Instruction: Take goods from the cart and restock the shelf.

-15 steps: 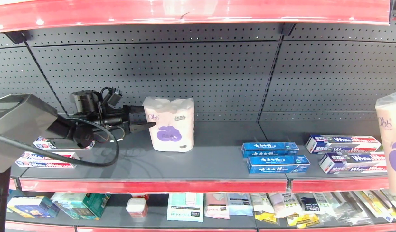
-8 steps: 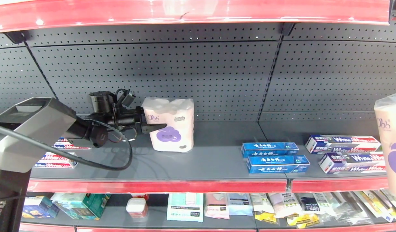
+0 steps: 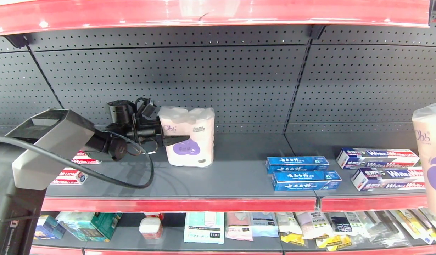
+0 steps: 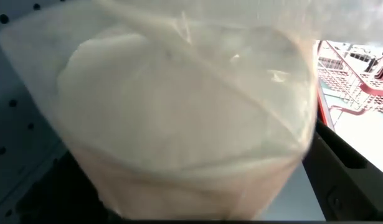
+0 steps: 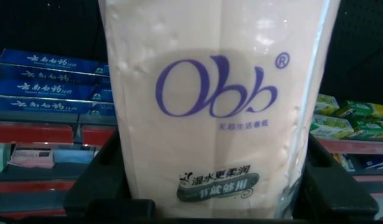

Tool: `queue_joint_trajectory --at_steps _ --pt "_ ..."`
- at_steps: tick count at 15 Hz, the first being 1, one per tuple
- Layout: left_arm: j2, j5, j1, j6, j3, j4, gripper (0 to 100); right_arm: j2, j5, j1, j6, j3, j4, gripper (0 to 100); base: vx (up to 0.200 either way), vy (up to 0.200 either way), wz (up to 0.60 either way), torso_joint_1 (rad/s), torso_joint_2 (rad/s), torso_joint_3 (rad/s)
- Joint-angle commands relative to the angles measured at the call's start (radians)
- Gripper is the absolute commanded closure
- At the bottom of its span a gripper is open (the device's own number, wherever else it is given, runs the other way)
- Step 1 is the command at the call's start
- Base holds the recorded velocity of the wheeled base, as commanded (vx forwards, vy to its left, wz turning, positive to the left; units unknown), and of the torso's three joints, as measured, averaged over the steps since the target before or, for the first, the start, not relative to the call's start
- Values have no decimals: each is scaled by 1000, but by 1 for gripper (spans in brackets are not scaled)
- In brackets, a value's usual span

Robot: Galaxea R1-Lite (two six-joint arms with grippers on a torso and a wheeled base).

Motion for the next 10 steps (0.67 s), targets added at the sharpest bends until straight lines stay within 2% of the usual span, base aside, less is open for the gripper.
queue_joint_trajectory --at_steps 1,3,4,7,10 --pt "-2 2 0 -1 2 0 0 1 1 -7 0 0 1 100 0 0 0 0 0 0" --pt "-2 9 0 -1 2 -2 0 0 2 -7 0 2 1 100 0 0 0 0 0 0" --pt "-2 42 -7 1 2 -8 100 0 1 -7 0 0 0 100 0 0 0 0 0 0" --pt "-11 56 -14 -25 11 -14 100 1 4 -7 0 0 -2 100 0 0 0 0 0 0" --pt "-40 50 -13 -30 80 -77 100 1 4 -7 2 0 -2 100 0 0 0 0 0 0"
